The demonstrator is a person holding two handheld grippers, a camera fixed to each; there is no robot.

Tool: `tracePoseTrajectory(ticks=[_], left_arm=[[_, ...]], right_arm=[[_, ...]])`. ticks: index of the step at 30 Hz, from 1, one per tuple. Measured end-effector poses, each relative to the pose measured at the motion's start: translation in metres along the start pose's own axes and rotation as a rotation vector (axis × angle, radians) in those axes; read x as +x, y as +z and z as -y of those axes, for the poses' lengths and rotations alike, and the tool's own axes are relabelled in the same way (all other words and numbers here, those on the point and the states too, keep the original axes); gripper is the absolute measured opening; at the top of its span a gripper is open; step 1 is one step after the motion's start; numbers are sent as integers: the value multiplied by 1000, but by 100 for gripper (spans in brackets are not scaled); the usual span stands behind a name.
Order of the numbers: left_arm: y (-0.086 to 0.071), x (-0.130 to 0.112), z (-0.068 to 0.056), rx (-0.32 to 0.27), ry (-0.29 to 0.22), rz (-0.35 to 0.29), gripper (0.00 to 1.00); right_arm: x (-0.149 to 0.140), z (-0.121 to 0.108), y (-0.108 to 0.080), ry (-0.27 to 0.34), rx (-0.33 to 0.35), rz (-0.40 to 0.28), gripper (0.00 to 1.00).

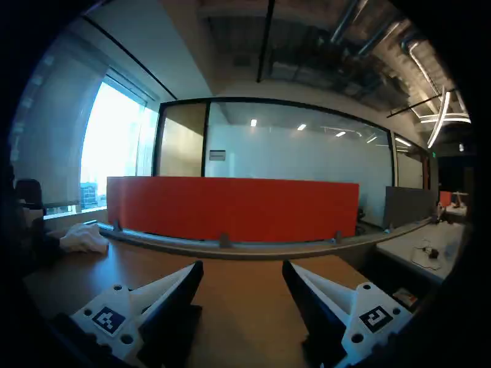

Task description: Fold towel

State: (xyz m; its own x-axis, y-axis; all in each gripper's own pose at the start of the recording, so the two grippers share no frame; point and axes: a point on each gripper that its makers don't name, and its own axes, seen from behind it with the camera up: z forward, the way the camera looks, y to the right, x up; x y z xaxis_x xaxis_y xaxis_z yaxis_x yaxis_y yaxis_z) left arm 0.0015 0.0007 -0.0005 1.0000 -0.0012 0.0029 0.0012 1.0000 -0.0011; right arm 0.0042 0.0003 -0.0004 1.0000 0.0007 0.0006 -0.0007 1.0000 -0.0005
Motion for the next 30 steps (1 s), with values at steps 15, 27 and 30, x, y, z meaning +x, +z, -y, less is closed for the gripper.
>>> tracePoseTrajectory(ticks=[15, 27, 30], left_arm=[[-1, 37, -12, -34, -27, 49, 100], [-2, 37, -36, -152, 1, 117, 100], [-3, 35, -43, -188, 13, 134, 100]], right_arm=[[57, 5, -9, 19, 22, 32, 100], [56, 22, -9, -12, 103, 89, 100], [52, 33, -10, -18, 150, 114, 100]])
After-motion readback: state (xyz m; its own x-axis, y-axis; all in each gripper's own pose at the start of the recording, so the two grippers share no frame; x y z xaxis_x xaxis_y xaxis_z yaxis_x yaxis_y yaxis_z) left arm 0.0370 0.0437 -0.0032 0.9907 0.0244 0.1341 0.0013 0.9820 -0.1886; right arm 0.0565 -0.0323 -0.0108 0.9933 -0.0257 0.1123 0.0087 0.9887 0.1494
